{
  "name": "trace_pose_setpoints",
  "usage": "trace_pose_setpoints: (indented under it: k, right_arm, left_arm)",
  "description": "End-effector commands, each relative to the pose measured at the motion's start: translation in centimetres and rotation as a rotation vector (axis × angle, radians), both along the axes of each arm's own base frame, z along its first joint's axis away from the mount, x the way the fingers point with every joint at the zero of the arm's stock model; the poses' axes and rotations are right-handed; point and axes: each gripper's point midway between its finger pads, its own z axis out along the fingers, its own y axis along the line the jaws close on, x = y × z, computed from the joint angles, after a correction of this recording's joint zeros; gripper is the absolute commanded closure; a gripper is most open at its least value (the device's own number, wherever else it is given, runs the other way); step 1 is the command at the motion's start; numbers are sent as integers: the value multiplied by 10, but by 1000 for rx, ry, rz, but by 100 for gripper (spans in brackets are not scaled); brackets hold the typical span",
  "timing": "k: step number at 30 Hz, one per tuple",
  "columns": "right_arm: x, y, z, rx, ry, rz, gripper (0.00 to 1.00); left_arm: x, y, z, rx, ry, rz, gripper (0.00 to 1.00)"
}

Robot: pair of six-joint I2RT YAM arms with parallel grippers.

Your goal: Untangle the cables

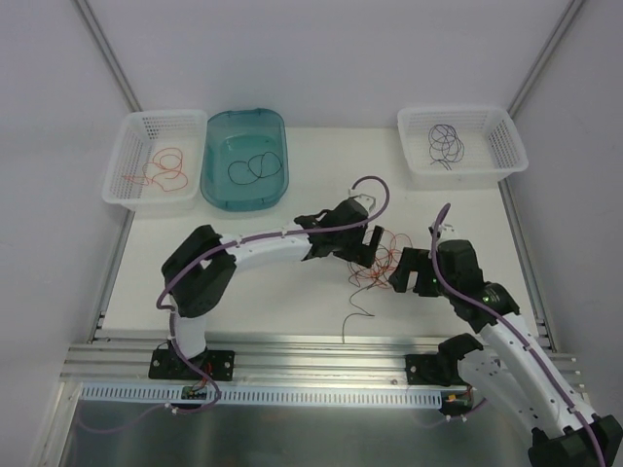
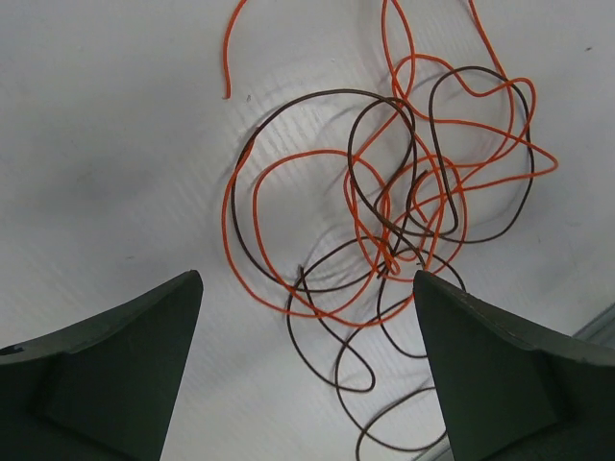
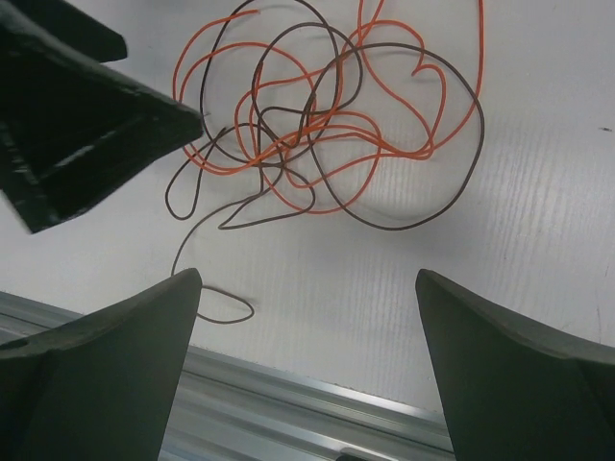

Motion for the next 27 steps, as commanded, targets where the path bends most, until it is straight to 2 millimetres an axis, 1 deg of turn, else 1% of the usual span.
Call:
trace_pose_setpoints:
  k: [1,3,4,6,7,8,9,10,11,12,13,15,16,17,19,20,23,24,25,26,27]
  right_arm:
    - [0,1,7,39,-32,-19,0]
    - [-1,1,8,46,-42,-19,0]
    - [-1,1,7,45,-42,-16,0]
    - [-1,2,6,49,-40,-13,0]
    - [0,3,5,48,-36,-13,0]
    - [1,4,4,55,-39,-9,0]
    - [2,6,5,59,-39,-5,0]
    - [5,8,3,65,-33,-7,0]
    - [7,10,4,72,-35,-4,0]
    - [8,14,3,84,-27,6,0]
    - [9,16,4,95,-27,5,0]
    - [15,22,1,109,-20,13,0]
    - [20,26,2,121,-30,17,1]
    - [23,27,-3,118,-10,10,1]
    - [29,34,-5,127,-10,24,1]
    - [32,37,-12,118,16,25,2]
    - [40,52,-16,121,24,54,3]
    - [41,55,-27,106,64,60,4]
    - [45,64,-25,111,51,82,4]
    - [46,68,-29,106,63,90,7]
    - [46,72,-39,93,93,98,8]
  left_arm:
    - [19,-15,-11,12,-36,79,9]
    - [20,-9,-25,45,-31,109,12]
    - [20,-3,-35,74,-29,122,16]
    - [18,4,-44,103,-31,132,21]
    - [15,10,-51,125,-28,136,35]
    - [14,14,-53,137,-32,140,42]
    - [11,16,-55,144,-28,138,51]
    - [8,23,-58,155,-24,141,63]
    - [6,27,-58,162,-26,145,85]
    - [4,31,-58,168,-27,147,96]
    - [0,40,-57,175,-29,150,100]
    - [-3,51,-53,184,-44,158,100]
    - [-8,58,-48,180,-49,158,100]
    - [-11,63,-45,179,-50,159,100]
    - [-18,71,-38,160,-49,161,100]
    - [-21,73,-37,153,-45,160,100]
    - [-29,80,-31,124,-37,172,100]
    - [-30,81,-29,118,-37,174,100]
    - [-32,84,-29,115,-39,174,100]
    - [-32,84,-28,107,-41,177,100]
    - [-33,86,-28,106,-41,179,100]
